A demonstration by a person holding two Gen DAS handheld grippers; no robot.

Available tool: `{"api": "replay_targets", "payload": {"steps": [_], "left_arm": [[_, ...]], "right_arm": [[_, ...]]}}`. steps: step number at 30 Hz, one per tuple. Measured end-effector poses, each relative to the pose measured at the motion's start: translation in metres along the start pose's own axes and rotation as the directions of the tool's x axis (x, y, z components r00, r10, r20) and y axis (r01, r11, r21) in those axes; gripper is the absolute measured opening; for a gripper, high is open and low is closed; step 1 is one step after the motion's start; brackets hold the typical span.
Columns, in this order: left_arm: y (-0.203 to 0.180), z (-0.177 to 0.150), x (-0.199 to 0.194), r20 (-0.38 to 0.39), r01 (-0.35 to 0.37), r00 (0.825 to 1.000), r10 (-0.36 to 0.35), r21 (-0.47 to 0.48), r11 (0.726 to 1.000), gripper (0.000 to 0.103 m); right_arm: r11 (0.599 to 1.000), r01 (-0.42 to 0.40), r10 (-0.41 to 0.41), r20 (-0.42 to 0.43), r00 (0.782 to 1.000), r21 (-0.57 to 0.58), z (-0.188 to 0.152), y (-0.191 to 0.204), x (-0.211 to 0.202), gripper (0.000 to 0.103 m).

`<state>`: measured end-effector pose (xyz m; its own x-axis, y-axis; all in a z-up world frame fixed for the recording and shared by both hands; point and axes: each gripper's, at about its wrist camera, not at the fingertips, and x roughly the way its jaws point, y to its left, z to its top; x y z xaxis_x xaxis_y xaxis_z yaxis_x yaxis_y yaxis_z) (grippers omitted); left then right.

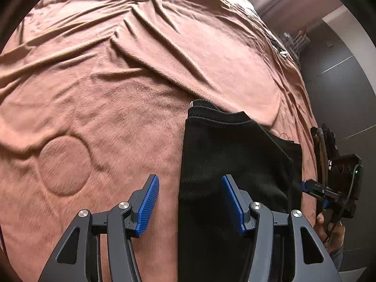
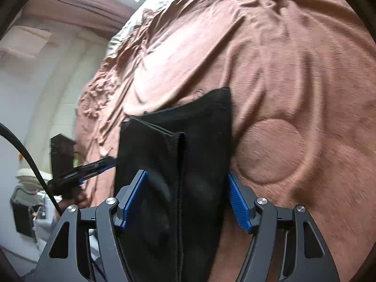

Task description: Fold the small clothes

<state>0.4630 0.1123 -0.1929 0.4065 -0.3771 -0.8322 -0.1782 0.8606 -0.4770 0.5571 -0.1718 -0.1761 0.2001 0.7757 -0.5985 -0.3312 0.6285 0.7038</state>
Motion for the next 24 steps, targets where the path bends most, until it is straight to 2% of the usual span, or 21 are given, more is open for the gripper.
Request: {"api": "replay_targets", "payload": {"steps": [6,10,11,12,13,14,17,19,21,24], "left_arm": [[0.005,0.013,0.010,0.004,0.040,0.999,-0.040,-0.018,0.999,0.057],[0.002,0.021,0.015,0.009,0.059,0.998,-0.059,-0.003,0.998,0.057],[0.002,0.022,0.017,0.010,0.066,0.998,-0.066,0.000,0.998,0.054],[0.002,0.024,0.018,0.011,0.077,0.997,-0.077,-0.001,0.997,0.052],[0.002,0.024,0.019,0.011,0.092,0.996,-0.092,-0.001,0.996,0.045],[0.003,0.026,0.020,0.007,0.108,0.994,-0.108,-0.004,0.994,0.039],[0.003,0.030,0.026,0.002,0.118,0.993,-0.118,-0.005,0.993,0.029],[0.003,0.034,0.029,0.002,0.110,0.994,-0.110,-0.010,0.994,0.018],[0.002,0.035,0.027,0.006,0.110,0.994,-0.110,-0.004,0.994,0.009],[-0.006,0.033,0.018,0.039,0.095,0.995,-0.096,0.030,0.995,0.005]], "right_arm": [[0.997,-0.072,0.072,-0.022,0.997,-0.009,0.014,-0.010,0.023,0.066],[0.996,-0.075,0.073,-0.033,0.997,-0.048,0.019,-0.006,0.034,0.066],[0.995,-0.078,0.077,-0.035,0.996,-0.058,0.021,-0.005,0.036,0.065],[0.994,-0.083,0.081,-0.035,0.996,-0.065,0.021,-0.004,0.036,0.058],[0.994,-0.086,0.083,-0.044,0.996,-0.068,0.022,-0.004,0.039,0.051],[0.994,-0.079,0.075,-0.054,0.996,-0.072,0.023,-0.004,0.043,0.048],[0.994,-0.050,0.044,-0.062,0.997,-0.100,0.025,0.000,0.051,0.038],[0.995,-0.026,0.021,-0.055,0.998,-0.100,0.028,0.000,0.052,0.021],[0.995,0.011,-0.016,-0.051,0.999,-0.097,0.027,0.000,0.051,0.010],[0.990,0.047,-0.050,-0.025,0.998,-0.134,0.022,0.013,0.045,0.009]]}}
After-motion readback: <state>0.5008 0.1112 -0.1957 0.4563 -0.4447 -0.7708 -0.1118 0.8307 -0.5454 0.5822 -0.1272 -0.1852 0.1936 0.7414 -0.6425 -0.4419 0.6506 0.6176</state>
